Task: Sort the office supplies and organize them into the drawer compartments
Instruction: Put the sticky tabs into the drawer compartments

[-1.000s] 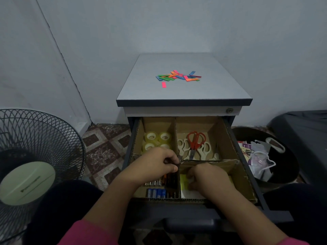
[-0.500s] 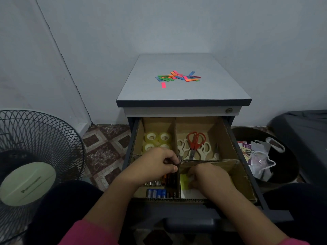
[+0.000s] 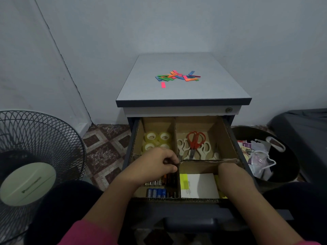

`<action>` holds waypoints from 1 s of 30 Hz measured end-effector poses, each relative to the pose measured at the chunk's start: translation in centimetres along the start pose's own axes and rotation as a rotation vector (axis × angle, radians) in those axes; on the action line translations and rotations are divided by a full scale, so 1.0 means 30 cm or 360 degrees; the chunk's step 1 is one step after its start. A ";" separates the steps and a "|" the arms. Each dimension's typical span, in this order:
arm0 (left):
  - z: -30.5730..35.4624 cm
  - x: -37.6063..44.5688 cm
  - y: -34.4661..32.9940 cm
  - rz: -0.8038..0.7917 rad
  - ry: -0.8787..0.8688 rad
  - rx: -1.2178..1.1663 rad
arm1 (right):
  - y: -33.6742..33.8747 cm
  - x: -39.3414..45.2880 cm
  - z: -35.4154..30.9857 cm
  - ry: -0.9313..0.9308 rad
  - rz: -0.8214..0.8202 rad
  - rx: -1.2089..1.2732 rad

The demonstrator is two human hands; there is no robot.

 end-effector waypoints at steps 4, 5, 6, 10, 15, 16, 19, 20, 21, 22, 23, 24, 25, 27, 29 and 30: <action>-0.004 0.002 -0.003 -0.0006 -0.0003 -0.0004 | 0.001 0.000 -0.002 -0.0034 -0.0034 -0.0005; -0.004 0.003 -0.003 -0.0009 -0.0003 0.0003 | 0.005 -0.006 -0.003 -0.0011 -0.0016 -0.0020; -0.003 0.003 -0.003 -0.0010 -0.0007 0.0009 | 0.009 -0.016 -0.002 0.0007 -0.0008 -0.0034; -0.003 0.002 -0.002 -0.0011 -0.0008 0.0008 | 0.036 -0.025 -0.014 0.0074 0.0032 0.0016; -0.008 0.006 -0.008 -0.0025 -0.0004 0.0001 | -0.004 -0.031 -0.072 0.0126 -0.0141 0.0153; -0.008 0.007 -0.009 -0.0028 -0.0006 -0.0002 | -0.010 -0.032 -0.078 0.0141 -0.0147 0.0148; -0.008 0.006 -0.008 -0.0026 -0.0013 0.0001 | -0.013 -0.038 -0.084 0.0188 -0.0156 0.0123; -0.009 0.006 -0.008 -0.0023 -0.0012 0.0002 | -0.014 -0.038 -0.082 0.0201 -0.0169 0.0086; -0.010 0.007 -0.009 -0.0022 -0.0007 0.0002 | -0.014 -0.038 -0.080 0.0213 -0.0184 0.0065; -0.011 0.008 -0.009 -0.0022 -0.0002 0.0000 | -0.016 -0.041 -0.079 0.0214 -0.0209 0.0054; -0.011 0.008 -0.010 -0.0024 0.0001 -0.0001 | -0.019 -0.041 -0.081 0.0226 -0.0227 0.0055; -0.012 0.008 -0.011 -0.0026 0.0004 -0.0002 | -0.023 -0.043 -0.083 0.0235 -0.0244 0.0057; -0.012 0.008 -0.012 -0.0028 0.0007 -0.0003 | -0.027 -0.041 -0.088 0.0252 -0.0255 0.0069; -0.011 0.004 -0.011 -0.0026 0.0017 -0.0010 | -0.033 -0.038 -0.103 0.0288 -0.0255 0.0095; -0.010 0.001 -0.007 -0.0019 0.0029 -0.0011 | -0.040 -0.040 -0.121 0.0329 -0.0246 0.0095; -0.009 0.000 -0.006 -0.0017 0.0032 -0.0011 | -0.045 -0.041 -0.130 0.0354 -0.0248 0.0097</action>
Point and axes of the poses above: each hand's wrist, its own x-axis towards the middle knuckle, its own y-axis out of the back of the hand, z = x × y, the point moved 10 cm from there along x, towards the middle knuckle, and after that the axes turned 14 degrees about x, right-handed, at the moved point
